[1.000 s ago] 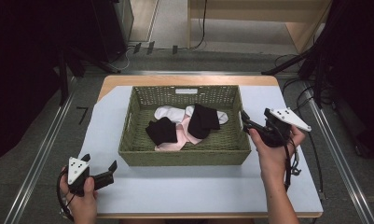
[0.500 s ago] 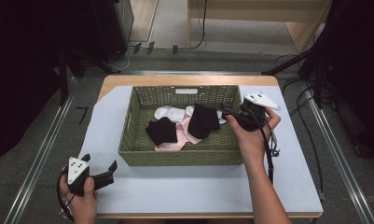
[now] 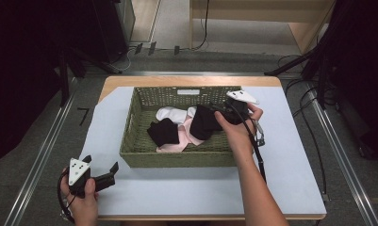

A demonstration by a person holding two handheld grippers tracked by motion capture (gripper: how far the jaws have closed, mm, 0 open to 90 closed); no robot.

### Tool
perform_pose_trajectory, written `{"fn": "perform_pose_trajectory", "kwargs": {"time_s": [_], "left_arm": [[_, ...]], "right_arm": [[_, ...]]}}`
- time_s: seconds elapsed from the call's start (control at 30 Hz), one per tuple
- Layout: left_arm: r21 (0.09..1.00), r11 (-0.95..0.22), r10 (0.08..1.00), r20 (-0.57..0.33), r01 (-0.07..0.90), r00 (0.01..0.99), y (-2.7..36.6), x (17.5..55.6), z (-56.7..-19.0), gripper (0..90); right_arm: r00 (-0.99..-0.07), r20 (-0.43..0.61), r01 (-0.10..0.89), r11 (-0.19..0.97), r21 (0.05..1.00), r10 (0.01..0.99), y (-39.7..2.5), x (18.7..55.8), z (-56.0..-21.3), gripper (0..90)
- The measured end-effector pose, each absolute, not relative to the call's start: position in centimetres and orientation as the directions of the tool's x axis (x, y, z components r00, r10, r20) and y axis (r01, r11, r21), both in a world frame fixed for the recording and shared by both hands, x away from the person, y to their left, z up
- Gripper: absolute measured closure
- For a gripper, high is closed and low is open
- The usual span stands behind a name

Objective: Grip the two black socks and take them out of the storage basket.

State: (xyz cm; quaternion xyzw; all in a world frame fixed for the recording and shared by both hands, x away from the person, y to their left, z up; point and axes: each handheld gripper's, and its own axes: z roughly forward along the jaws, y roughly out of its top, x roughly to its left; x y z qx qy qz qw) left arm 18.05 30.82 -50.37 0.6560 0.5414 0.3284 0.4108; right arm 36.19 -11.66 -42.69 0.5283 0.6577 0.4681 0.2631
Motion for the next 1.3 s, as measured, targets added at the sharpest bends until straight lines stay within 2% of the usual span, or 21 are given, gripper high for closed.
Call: {"fn": "perform_pose_trajectory", "kwargs": {"time_s": [0.03,0.13,0.37,0.5,0.57,0.67,0.73,0.9,1.07,1.13,1.17,1.2,1.23,1.27,1.3], "left_arm": [[0.895,-0.076,0.980,-0.014,0.440,0.198,30.8,18.0,-50.4,0.6],[0.894,-0.078,0.980,-0.014,0.442,0.200,30.8,18.1,-50.4,0.7],[0.893,-0.076,0.980,-0.016,0.443,0.199,30.8,18.1,-50.4,0.6],[0.894,-0.077,0.980,-0.013,0.442,0.198,30.8,18.1,-50.4,0.7],[0.894,-0.077,0.980,-0.014,0.442,0.197,30.8,18.1,-50.4,0.7],[0.893,-0.078,0.980,-0.013,0.442,0.198,30.8,18.1,-50.4,0.7],[0.893,-0.079,0.980,-0.012,0.442,0.198,30.8,18.1,-50.4,0.7],[0.893,-0.079,0.980,-0.012,0.442,0.199,30.8,18.1,-50.4,0.6],[0.894,-0.078,0.980,-0.013,0.442,0.200,30.8,18.1,-50.4,0.7],[0.894,-0.076,0.980,-0.015,0.442,0.199,30.8,18.1,-50.4,0.7],[0.894,-0.076,0.980,-0.015,0.442,0.199,30.8,18.1,-50.4,0.7],[0.894,-0.076,0.980,-0.015,0.442,0.200,30.8,18.1,-50.4,0.7],[0.893,-0.075,0.980,-0.017,0.443,0.200,30.8,18.1,-50.4,0.7],[0.893,-0.074,0.980,-0.018,0.443,0.200,30.8,18.1,-50.4,0.7],[0.893,-0.074,0.979,-0.018,0.443,0.201,30.8,18.1,-50.4,0.7]], "right_arm": [[-0.303,0.149,0.449,0.004,0.894,0.941,-11.7,36.2,-42.7,35.6],[-0.312,0.192,0.533,0.004,0.846,0.930,-11.1,37.2,-43.7,39.9],[-0.347,0.248,0.611,0.017,0.792,0.904,-10.3,37.9,-44.9,42.6],[-0.401,0.167,0.606,0.123,0.786,0.901,-9.5,38.2,-45.8,37.5],[-0.426,0.111,0.606,0.191,0.772,0.898,-9.3,38.4,-46.2,39.8],[-0.445,0.133,0.629,0.203,0.751,0.886,-9.0,38.6,-46.7,44.8],[-0.445,0.146,0.637,0.198,0.745,0.883,-8.9,38.6,-46.8,44.5],[-0.456,0.113,0.676,0.261,0.689,0.883,-8.8,38.8,-47.8,52.9],[-0.488,0.095,0.698,0.323,0.639,0.868,-8.7,38.8,-48.7,54.4],[-0.498,0.086,0.693,0.337,0.638,0.863,-8.7,38.8,-48.9,60.5],[-0.498,0.086,0.693,0.337,0.638,0.863,-8.7,38.8,-48.9,60.5],[-0.516,0.070,0.684,0.361,0.633,0.854,-8.7,38.7,-49.0,68.7],[-0.516,0.070,0.684,0.361,0.633,0.854,-8.7,38.7,-49.0,68.7],[-0.521,0.076,0.691,0.368,0.622,0.850,-8.8,38.7,-48.8,79.8],[-0.523,0.081,0.693,0.368,0.620,0.849,-8.9,38.7,-48.7,83.3]]}}
